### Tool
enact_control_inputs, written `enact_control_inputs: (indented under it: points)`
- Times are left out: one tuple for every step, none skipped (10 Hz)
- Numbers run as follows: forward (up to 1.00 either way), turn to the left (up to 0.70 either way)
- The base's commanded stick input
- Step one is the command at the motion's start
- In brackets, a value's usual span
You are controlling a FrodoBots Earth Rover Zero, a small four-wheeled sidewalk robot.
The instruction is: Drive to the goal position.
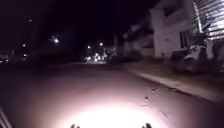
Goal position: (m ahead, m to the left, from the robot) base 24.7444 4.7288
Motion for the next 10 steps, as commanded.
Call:
enact_control_inputs:
  points:
    - [0.7,0.0]
    - [0.7,-0.2]
    - [0.7,-0.35]
    - [0.7,-0.3]
    - [0.7,-0.12]
    - [0.7,0.0]
    - [0.7,0.0]
    - [0.7,0.0]
    - [0.7,0.0]
    - [0.7,0.0]
